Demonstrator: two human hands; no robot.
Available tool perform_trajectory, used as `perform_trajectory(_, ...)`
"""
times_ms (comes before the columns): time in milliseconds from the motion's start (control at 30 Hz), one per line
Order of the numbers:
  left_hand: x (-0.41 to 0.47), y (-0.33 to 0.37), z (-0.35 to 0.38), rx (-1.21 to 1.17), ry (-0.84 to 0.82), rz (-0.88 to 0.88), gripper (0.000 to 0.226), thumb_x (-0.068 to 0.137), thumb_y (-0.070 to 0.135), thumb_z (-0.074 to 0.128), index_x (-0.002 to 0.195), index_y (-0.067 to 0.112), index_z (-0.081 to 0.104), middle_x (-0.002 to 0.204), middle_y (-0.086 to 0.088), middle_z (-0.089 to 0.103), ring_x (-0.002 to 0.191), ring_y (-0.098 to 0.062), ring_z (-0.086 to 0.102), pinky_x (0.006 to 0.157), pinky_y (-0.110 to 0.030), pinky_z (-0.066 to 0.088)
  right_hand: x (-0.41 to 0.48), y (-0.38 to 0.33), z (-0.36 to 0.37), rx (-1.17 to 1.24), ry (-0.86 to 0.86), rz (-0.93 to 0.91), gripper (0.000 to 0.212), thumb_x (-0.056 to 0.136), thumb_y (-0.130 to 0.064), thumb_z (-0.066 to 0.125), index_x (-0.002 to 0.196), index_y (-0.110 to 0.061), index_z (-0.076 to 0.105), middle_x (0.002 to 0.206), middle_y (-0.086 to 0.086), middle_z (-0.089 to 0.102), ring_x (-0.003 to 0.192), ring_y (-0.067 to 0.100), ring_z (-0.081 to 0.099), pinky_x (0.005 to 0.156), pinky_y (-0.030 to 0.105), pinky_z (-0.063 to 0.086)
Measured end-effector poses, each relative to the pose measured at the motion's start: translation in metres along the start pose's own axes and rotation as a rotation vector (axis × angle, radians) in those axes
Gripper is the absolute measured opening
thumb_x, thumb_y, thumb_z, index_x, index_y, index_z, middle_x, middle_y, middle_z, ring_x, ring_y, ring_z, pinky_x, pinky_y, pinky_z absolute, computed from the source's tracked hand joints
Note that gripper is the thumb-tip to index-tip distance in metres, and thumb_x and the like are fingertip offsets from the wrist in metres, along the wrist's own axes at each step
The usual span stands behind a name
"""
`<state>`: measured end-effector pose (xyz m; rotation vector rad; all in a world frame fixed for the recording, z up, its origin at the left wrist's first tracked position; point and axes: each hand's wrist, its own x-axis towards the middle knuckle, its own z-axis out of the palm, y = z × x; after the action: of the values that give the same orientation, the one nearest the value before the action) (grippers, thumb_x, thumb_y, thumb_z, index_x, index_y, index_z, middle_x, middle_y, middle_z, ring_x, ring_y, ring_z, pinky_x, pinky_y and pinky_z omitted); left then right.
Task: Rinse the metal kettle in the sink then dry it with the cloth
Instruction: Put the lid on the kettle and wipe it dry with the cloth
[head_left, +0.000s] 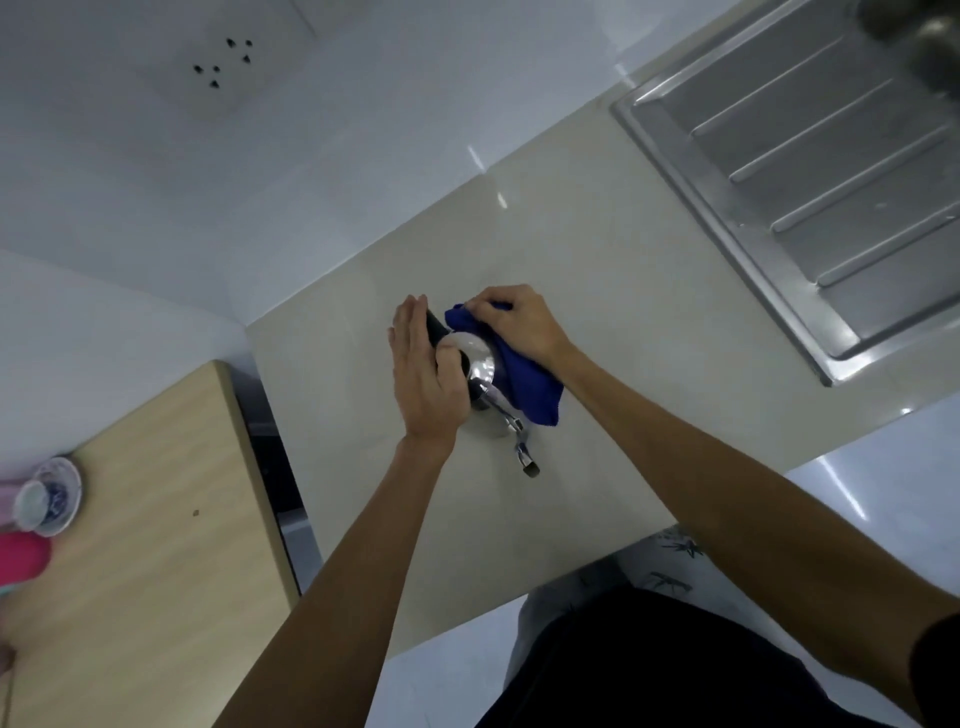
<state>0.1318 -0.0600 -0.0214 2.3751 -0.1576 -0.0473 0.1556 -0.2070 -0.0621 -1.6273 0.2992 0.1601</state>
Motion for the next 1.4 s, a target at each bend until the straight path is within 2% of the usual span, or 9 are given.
perform_trajectory(133,0.000,0.011,-0.006,0.079,-0.032,-0.081,0.073,0.090,0.039,0.019,0.149,0.001,0.041,0.161,-0.014,0.032,0.152,-0.024,0.023,0.125,-0.032,0.006,-0.008,0.003,-0.001,-0.120,0.151,0.086,0.026,0.097,-0.023,0.056,0.107,-0.013,0.077,0.105,0.005,0.076,0.097,0.018,0.067,0.087,0.024,0.049)
perform_trajectory(300,-0.007,0.019,-0.019,0.290,-0.110,-0.054,0.081,0.086,0.047,0.015,0.142,-0.002,0.045,0.153,-0.020,0.041,0.146,-0.031,0.032,0.123,-0.041,0.017,-0.019,-0.004,-0.027,-0.329,0.088,0.072,0.027,0.099,-0.021,0.052,0.103,-0.007,0.076,0.103,0.009,0.075,0.095,0.025,0.067,0.089,0.036,0.051)
perform_trajectory(533,-0.015,0.006,-0.030,0.608,-0.184,-0.028,0.107,0.083,0.078,-0.010,0.143,0.009,0.048,0.148,-0.020,0.047,0.143,-0.035,0.036,0.122,-0.056,0.014,-0.036,0.008,-0.113,-0.558,0.103,0.073,0.029,0.100,-0.022,0.051,0.108,-0.008,0.074,0.111,0.011,0.073,0.103,0.027,0.065,0.083,0.025,0.040)
perform_trajectory(800,-0.031,-0.006,-0.043,0.534,-0.064,-0.099,0.085,0.091,0.069,0.006,0.124,0.013,0.061,0.128,-0.016,0.062,0.122,-0.037,0.055,0.112,-0.056,0.032,-0.065,0.044,-0.223,-0.913,0.211,0.046,0.029,0.101,-0.022,0.045,0.100,-0.010,0.072,0.104,0.014,0.070,0.088,0.028,0.062,0.082,0.036,0.046)
perform_trajectory(900,-0.035,-0.012,-0.044,0.516,-0.039,-0.050,0.075,0.094,0.063,0.009,0.117,0.015,0.063,0.118,-0.015,0.065,0.115,-0.039,0.057,0.105,-0.057,0.037,-0.076,0.059,-0.233,-1.026,0.226,-0.013,0.030,0.103,-0.023,0.047,0.112,-0.005,0.069,0.112,0.017,0.065,0.098,0.033,0.060,0.086,0.040,0.047)
perform_trajectory(1033,-0.038,-0.009,-0.047,0.466,-0.028,-0.095,0.072,0.094,0.061,0.011,0.114,0.016,0.063,0.117,-0.013,0.064,0.113,-0.037,0.057,0.104,-0.055,0.039,-0.083,0.085,-0.230,-1.078,0.077,0.106,0.044,0.098,-0.031,0.056,0.136,-0.009,0.055,0.138,0.019,0.055,0.123,0.040,0.051,0.105,0.051,0.043)
perform_trajectory(1200,-0.039,-0.004,-0.048,0.388,-0.039,-0.110,0.076,0.095,0.063,0.011,0.114,0.011,0.063,0.126,-0.014,0.063,0.122,-0.037,0.054,0.105,-0.053,0.039,-0.083,0.099,-0.222,-1.113,0.105,0.135,0.050,0.095,-0.031,0.061,0.139,-0.010,0.051,0.144,0.016,0.050,0.130,0.042,0.044,0.104,0.059,0.041)
perform_trajectory(1333,-0.036,-0.006,-0.050,0.311,-0.055,-0.125,0.086,0.091,0.073,0.008,0.115,0.009,0.059,0.122,-0.009,0.064,0.119,-0.032,0.056,0.103,-0.051,0.042,-0.094,0.080,-0.194,-1.187,0.227,-0.087,0.045,0.089,-0.036,0.064,0.127,-0.014,0.060,0.131,0.013,0.059,0.122,0.040,0.050,0.097,0.058,0.041)
perform_trajectory(1400,-0.036,-0.003,-0.052,0.278,-0.045,-0.127,0.080,0.090,0.069,0.016,0.115,0.007,0.060,0.119,-0.009,0.065,0.116,-0.031,0.056,0.103,-0.049,0.042,-0.108,0.076,-0.166,-1.051,0.049,-0.187,0.051,0.087,-0.046,0.062,0.129,-0.018,0.061,0.132,0.010,0.062,0.122,0.036,0.054,0.100,0.053,0.043)
